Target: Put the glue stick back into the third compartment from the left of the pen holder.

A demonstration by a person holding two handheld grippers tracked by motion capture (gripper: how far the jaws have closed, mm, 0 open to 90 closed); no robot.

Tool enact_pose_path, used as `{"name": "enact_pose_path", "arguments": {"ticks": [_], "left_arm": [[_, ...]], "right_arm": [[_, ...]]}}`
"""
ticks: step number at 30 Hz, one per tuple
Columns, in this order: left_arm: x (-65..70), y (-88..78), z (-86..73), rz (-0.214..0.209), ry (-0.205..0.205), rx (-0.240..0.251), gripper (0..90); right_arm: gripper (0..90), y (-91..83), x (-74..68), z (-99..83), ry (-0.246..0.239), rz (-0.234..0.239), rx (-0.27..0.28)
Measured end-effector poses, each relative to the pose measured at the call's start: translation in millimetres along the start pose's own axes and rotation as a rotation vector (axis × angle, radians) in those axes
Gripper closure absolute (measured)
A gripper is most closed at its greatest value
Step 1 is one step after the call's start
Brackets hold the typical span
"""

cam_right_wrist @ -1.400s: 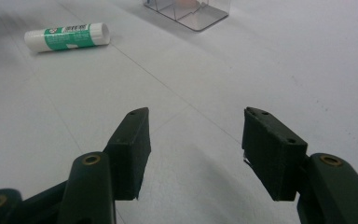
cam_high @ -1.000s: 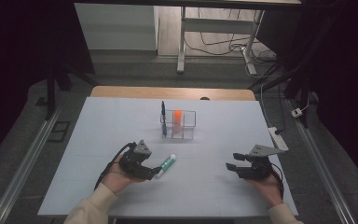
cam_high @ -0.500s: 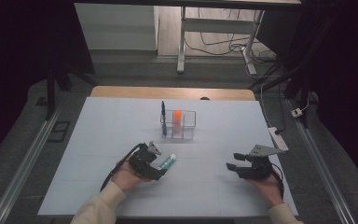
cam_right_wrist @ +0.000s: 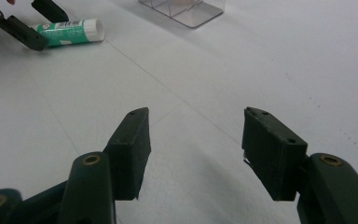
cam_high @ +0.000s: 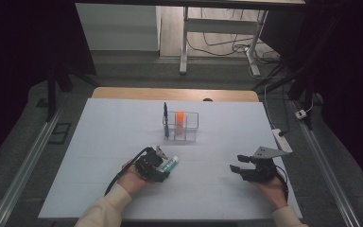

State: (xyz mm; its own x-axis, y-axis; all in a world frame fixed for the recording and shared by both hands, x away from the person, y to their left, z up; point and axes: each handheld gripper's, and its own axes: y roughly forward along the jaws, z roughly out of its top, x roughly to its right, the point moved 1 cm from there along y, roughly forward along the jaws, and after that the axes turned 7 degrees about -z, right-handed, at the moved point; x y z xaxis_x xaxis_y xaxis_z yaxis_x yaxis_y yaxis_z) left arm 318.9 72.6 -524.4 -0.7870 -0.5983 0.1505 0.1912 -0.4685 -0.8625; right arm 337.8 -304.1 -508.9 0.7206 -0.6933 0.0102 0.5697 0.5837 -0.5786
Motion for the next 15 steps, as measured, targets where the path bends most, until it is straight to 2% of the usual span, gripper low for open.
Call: {"name": "enact_pose_path", "arguments": {"ticks": [3,7,9,15], "left_arm": [[0.4,0.1,0.5,-0.028,-0.010,-0.004,55.8],[-0.8,0.3,0.8,-0.024,-0.024,-0.013,64.1],[-1.1,0.2,1.1,-0.025,-0.028,-0.015,64.6],[1.4,0.3,0.7,-0.005,-0.004,-0.013,64.9]], "right_arm": [[41.8,-0.6,-2.0,0.6,-0.023,-0.018,-0.003],[41.8,-1.6,-2.4,1.3,-0.030,-0.021,0.003],[41.8,-1.7,-2.0,1.1,-0.026,-0.020,0.006],[41.8,-0.9,-2.3,1.1,-0.031,-0.019,0.002]]}}
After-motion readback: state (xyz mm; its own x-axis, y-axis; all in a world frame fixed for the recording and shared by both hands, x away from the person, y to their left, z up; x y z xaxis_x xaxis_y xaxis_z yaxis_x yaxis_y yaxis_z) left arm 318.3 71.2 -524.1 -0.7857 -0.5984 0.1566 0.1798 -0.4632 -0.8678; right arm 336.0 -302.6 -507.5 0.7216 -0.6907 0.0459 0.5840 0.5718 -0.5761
